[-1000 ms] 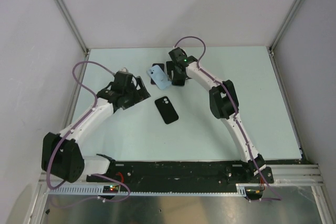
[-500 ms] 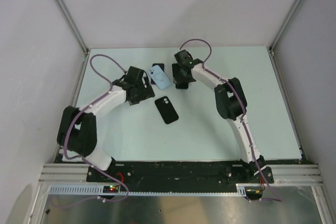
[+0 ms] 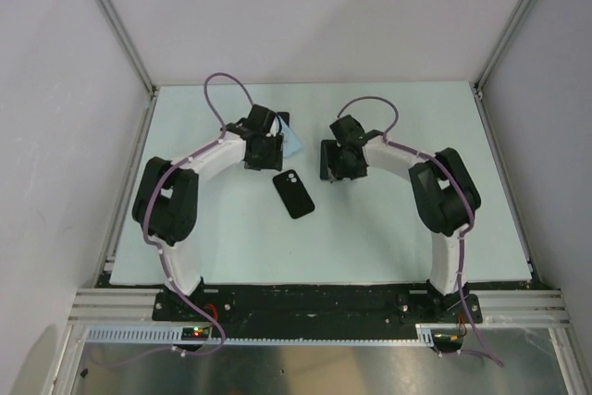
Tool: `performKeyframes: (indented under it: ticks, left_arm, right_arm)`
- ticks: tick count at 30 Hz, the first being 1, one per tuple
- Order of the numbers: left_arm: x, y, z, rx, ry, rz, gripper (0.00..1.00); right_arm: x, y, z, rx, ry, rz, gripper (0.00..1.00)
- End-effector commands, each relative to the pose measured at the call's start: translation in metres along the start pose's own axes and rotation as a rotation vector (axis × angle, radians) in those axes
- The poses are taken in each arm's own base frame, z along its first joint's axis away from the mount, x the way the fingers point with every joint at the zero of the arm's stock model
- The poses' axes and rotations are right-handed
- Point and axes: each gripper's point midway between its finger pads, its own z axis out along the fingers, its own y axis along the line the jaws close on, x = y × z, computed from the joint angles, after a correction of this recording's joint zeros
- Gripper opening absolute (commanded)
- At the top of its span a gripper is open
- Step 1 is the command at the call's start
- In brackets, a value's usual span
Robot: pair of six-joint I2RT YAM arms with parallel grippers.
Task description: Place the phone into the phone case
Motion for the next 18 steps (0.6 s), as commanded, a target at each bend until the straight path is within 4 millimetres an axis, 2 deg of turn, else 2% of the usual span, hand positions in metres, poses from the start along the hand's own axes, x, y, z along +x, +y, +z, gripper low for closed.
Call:
performKeyframes:
  ticks: [1, 5, 9, 13, 18]
  left_arm:
    - [0.008, -0.005, 0.015, 0.017, 0.067, 0.130, 0.61]
    - [0.014, -0.002, 0.029, 0.007, 0.100, 0.156, 0.58]
    - [0.018, -0.002, 0.036, 0.003, 0.117, 0.159, 0.55]
    - [0.025, -0.002, 0.039, -0.012, 0.131, 0.131, 0.44]
    - [0.045, 0.006, 0.036, -0.100, 0.138, 0.057, 0.21]
  right_arm:
    - [0.015, 0.001, -0.022, -0.031, -0.007, 0.000, 0.64]
    - [0.026, 0.002, -0.033, -0.038, -0.015, -0.009, 0.66]
    - [0.024, 0.005, -0.042, -0.048, -0.043, -0.002, 0.71]
    - [0.008, 0.011, -0.057, -0.079, -0.110, 0.012, 0.74]
    - [-0.026, 0.020, -0.068, -0.109, -0.235, 0.001, 0.84]
